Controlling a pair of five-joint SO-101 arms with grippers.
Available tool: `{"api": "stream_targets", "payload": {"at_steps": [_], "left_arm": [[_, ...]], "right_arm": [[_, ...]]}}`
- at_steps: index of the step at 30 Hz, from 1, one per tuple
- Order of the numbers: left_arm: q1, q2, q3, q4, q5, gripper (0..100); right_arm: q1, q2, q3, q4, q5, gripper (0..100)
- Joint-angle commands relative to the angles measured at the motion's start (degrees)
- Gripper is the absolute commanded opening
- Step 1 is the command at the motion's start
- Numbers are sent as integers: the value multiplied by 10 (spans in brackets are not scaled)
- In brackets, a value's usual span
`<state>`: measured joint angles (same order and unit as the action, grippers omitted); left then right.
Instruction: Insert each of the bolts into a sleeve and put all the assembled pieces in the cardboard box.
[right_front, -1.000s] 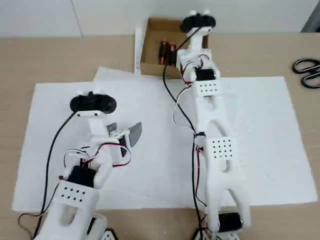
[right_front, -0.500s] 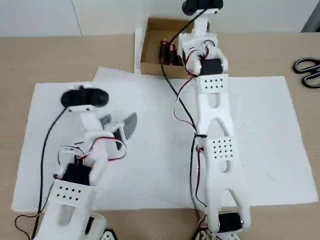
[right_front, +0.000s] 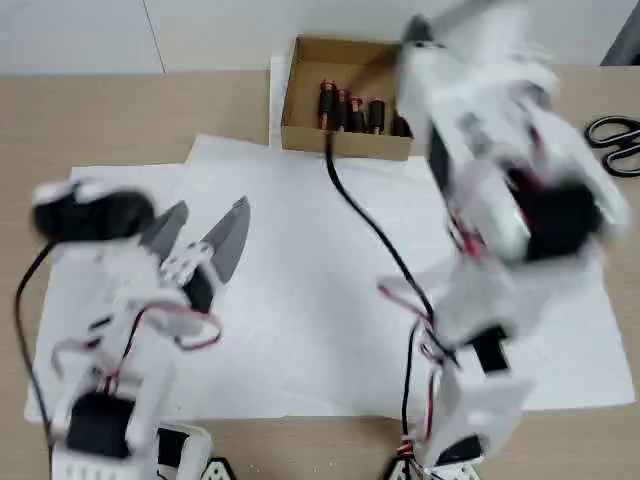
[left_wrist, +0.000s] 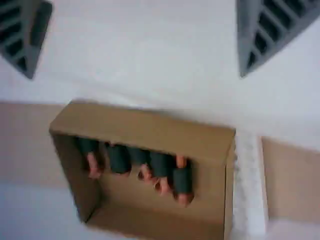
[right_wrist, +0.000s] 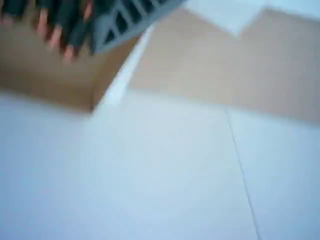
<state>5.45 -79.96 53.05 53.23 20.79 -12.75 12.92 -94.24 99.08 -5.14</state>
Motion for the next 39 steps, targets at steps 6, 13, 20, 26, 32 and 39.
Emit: {"api": "stream_targets", "payload": {"at_steps": [6,13,20,26,32,39], "left_arm": [[-4,-251,102,3,-6,249],[-3,-229,105,3,-4,249],[-4,-244,189,-40,-6,249],[-4,-244,285,-131,-6,249],[-4,-244,357,-154,-6,249],[-4,-244,409,-154,-6,249]], "right_arm": [[7,-268,136,15,-1,217],[14,-524,619,7,-3,217],[15,-734,1092,-140,-3,217],[15,-899,1476,-395,-2,217],[15,-1050,1694,-490,-2,217],[15,-1170,1822,-486,-2,217]]}}
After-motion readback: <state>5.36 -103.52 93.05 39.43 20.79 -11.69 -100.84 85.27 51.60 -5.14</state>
